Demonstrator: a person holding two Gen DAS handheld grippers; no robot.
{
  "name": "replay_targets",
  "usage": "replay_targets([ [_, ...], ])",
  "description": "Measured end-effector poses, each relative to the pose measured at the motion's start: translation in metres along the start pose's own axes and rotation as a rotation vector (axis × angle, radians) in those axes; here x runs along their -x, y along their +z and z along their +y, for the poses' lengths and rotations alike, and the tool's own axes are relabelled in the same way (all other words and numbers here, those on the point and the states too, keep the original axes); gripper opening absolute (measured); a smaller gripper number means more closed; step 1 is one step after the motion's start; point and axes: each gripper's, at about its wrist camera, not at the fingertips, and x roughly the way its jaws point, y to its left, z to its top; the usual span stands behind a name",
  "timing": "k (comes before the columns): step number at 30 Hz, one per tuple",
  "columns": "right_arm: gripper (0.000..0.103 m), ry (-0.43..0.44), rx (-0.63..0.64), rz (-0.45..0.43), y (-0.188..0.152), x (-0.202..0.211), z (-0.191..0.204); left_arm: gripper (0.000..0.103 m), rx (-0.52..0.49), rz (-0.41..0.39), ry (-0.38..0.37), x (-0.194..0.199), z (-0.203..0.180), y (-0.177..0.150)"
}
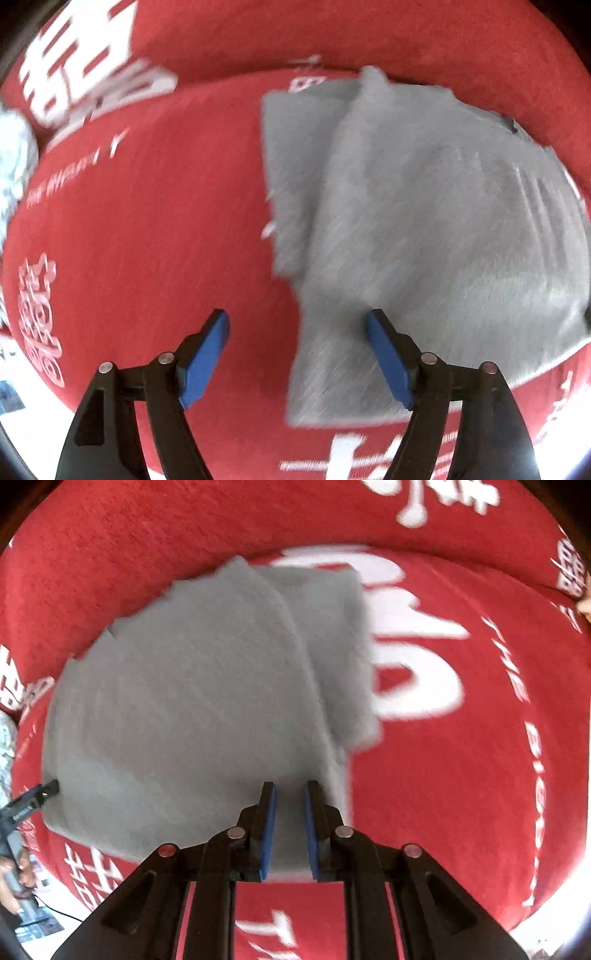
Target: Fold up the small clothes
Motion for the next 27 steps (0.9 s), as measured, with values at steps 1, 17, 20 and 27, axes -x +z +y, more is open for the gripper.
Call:
replay_targets([
  [1, 0.015, 0.009, -0.018, 0.006, -0.003, 0.001, -0.001, 0.078, 0.029, 0.022, -0.013, 0.002, 0.01, -0.004],
  [17, 0.01, 0.256, -0.534, 0.013, -0.026, -0.001, -0.05, 0.019, 0.122, 0.074, -0.166, 0.012, 0.02, -0.02],
  [20, 0.01, 0.18, -0.423, 0.007, -0.017, 0.001, -0.036, 0.019, 0.058, 0.053, -0.126, 0.01, 0.013, -0.026],
  [27, 0.014, 0.131, -0.476, 0.044, -0.033, 0.011, -0.049, 0.019, 0.001, 0.052, -0.115, 0.026, 0.017, -0.026],
])
